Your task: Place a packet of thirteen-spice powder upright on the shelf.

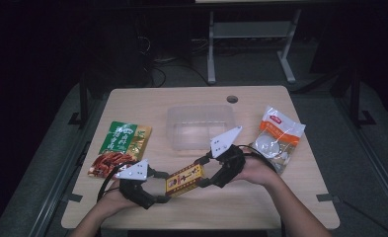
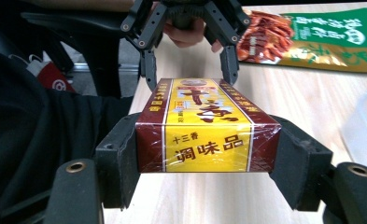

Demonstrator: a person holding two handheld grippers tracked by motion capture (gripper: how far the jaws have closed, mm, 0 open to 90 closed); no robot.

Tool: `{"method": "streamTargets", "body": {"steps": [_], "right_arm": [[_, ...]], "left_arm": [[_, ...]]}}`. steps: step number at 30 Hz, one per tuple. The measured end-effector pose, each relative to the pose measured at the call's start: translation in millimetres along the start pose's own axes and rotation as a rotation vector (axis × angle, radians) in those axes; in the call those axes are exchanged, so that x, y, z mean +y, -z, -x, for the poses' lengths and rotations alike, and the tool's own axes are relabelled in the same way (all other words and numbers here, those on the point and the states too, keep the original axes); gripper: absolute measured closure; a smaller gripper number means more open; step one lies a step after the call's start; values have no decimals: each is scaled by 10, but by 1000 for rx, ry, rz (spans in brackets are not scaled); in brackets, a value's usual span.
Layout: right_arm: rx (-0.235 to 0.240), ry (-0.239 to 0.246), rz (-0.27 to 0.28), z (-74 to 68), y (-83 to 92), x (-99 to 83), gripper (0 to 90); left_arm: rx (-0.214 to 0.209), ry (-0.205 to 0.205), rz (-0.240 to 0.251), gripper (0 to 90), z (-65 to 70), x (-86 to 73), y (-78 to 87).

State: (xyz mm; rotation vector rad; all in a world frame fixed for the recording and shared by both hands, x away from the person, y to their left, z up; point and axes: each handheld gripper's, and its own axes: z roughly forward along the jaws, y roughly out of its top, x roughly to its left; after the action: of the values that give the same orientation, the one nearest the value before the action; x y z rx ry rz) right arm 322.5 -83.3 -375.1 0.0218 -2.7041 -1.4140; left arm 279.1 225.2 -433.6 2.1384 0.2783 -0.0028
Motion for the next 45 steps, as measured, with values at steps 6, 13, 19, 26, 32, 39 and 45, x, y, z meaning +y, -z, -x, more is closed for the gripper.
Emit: {"method": "streamTargets", "body": {"steps": [6, 13, 19, 26, 32, 39, 45], "right_arm": [[-69, -43, -20, 36, 117, -63, 321], [-148, -92, -37, 40, 270, -119, 322], [-196, -97, -26, 74, 382, -106, 322], [-235, -94, -28, 204, 444, 12, 322], [-257, -84, -49, 391, 502, 188, 322], [-267, -75, -77, 609, 574, 378, 322], [-278, -29, -100, 830, 597, 530, 321]], "left_arm": [[60, 36, -63, 192, -59, -53, 53], [130, 70, -142, 197, -81, -110, 17], [124, 87, -120, 198, -85, -116, -2], [118, 90, -111, 198, -86, -119, -1], [113, 95, -108, 198, -88, -131, -13], [94, 109, -94, 198, -95, -129, -31], [89, 110, -102, 198, -85, -125, -47]]}}
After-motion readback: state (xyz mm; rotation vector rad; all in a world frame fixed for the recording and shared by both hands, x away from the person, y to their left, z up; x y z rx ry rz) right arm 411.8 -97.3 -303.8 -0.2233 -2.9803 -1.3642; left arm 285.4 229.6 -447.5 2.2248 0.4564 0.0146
